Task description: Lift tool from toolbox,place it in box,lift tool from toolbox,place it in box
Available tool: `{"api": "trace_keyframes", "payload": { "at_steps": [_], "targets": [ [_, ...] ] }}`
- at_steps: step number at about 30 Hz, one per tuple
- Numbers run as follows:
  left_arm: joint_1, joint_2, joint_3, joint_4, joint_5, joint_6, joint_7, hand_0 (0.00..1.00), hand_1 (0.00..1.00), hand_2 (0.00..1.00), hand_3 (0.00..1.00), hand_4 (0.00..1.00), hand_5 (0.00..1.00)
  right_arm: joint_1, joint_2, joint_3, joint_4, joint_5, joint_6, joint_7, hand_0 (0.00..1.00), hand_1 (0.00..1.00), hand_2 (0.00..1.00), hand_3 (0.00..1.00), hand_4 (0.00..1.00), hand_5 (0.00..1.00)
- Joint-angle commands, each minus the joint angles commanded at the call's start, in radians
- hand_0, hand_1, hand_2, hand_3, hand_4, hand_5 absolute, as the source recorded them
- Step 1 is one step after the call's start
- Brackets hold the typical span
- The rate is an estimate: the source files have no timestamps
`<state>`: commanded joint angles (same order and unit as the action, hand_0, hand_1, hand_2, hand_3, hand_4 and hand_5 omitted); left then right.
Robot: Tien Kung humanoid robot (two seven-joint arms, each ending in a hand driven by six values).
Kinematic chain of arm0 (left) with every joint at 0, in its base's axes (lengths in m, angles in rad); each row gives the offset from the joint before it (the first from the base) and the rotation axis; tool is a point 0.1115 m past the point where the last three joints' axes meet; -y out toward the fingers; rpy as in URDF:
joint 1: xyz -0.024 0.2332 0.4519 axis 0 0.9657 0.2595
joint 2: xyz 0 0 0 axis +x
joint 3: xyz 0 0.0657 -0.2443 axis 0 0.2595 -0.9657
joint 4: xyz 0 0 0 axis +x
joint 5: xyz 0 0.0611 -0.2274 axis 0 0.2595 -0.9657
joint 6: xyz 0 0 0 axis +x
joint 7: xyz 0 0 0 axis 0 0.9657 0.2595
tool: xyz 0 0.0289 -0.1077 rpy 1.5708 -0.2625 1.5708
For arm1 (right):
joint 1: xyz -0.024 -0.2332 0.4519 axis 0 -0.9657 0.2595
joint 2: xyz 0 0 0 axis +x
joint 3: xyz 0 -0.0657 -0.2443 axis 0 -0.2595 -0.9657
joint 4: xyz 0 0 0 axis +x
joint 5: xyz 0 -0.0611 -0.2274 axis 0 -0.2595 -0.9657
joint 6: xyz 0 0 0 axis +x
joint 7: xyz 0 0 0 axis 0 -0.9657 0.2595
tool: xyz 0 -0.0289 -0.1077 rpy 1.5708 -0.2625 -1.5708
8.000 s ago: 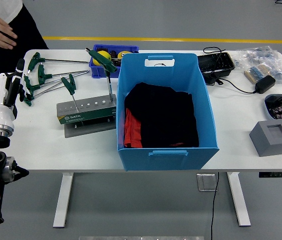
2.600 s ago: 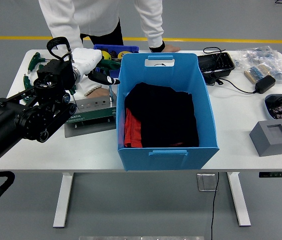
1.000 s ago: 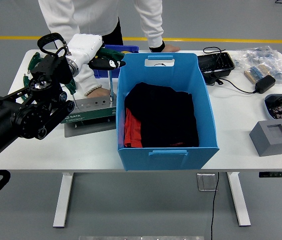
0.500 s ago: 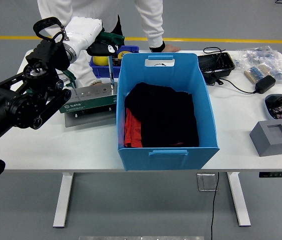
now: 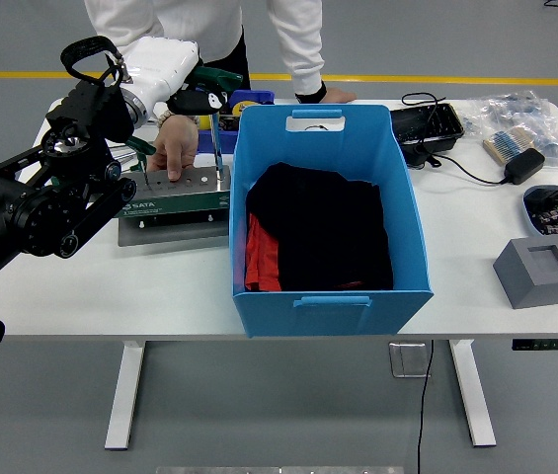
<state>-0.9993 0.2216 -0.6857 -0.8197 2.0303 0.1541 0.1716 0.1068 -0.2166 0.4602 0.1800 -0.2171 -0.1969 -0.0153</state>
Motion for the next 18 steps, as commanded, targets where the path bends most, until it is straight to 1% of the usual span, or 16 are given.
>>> {"api": "trace_keyframes", "payload": {
  "at_steps": [6, 9, 10, 18],
  "targets": [
    [0.01, 0.005, -0.004, -0.008, 0.0, 0.0, 0.0, 0.214, 0.002, 0.007, 0.059, 0.664, 0.737, 0.002, 0.0, -0.001, 0.0, 0.001, -0.001, 0.0, 0.683, 0.667, 0.73, 0.575, 0.781, 0.697],
    [0.022, 0.012, -0.012, -0.027, 0.007, 0.001, 0.001, 0.214, 0.002, 0.007, 0.059, 0.664, 0.737, 0.003, 0.0, -0.003, 0.0, 0.004, -0.001, 0.001, 0.683, 0.667, 0.73, 0.575, 0.781, 0.697],
    [0.025, 0.014, -0.014, -0.034, 0.011, 0.001, 0.002, 0.214, 0.002, 0.007, 0.059, 0.655, 0.724, 0.003, 0.0, -0.004, 0.0, 0.005, -0.001, 0.001, 0.683, 0.667, 0.73, 0.575, 0.78, 0.697],
    [0.061, 0.039, -0.02, -0.135, 0.068, -0.001, 0.024, 0.214, 0.002, 0.007, 0.059, 0.66, 0.727, 0.002, 0.002, 0.0, 0.0, -0.001, -0.001, 0.0, 0.684, 0.667, 0.73, 0.575, 0.781, 0.697]
  ]
}}
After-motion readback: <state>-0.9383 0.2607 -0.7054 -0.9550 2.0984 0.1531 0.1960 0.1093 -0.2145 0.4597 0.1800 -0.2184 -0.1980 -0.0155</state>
